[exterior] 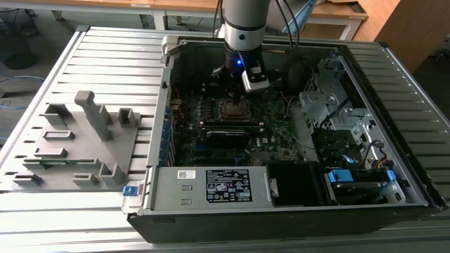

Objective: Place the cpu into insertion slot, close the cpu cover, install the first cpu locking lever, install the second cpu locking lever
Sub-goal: 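Install the first cpu locking lever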

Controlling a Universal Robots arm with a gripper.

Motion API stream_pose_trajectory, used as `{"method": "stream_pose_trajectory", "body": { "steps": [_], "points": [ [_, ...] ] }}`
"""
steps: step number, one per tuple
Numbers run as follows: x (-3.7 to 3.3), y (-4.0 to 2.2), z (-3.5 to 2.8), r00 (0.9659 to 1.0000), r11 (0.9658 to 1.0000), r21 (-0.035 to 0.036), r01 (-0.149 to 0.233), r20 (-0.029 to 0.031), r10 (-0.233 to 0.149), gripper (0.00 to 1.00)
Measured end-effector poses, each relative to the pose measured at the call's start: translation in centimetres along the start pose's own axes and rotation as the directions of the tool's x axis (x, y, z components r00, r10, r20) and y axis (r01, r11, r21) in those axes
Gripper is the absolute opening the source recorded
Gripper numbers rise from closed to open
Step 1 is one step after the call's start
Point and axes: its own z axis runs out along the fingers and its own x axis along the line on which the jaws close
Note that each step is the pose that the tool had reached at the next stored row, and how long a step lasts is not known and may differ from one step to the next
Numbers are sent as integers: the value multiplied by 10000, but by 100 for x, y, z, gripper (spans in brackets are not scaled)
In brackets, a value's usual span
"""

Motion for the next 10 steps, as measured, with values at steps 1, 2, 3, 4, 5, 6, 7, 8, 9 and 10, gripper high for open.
{"method": "stream_pose_trajectory", "body": {
  "steps": [1,2,3,4,5,6,7,8,9,10],
  "points": [
    [0,0,4,9999,9999,-4,126,-3,-126,11],
    [0,0,8,9997,9997,-8,252,-6,-252,11],
    [-1,0,11,9993,9993,-7,367,-8,-367,11],
    [-1,0,12,9991,9991,4,423,-8,-423,11],
    [-1,0,12,9991,9991,9,430,-8,-430,11],
    [-1,0,11,9990,9990,9,450,-8,-450,11],
    [-1,0,8,9989,9989,9,468,-8,-468,11],
    [-1,0,-1,9989,9989,8,475,-8,-475,11],
    [-2,1,-12,9988,9988,6,482,-8,-482,11],
    [-2,1,-25,9988,9988,7,485,-8,-485,11]
  ]
}}
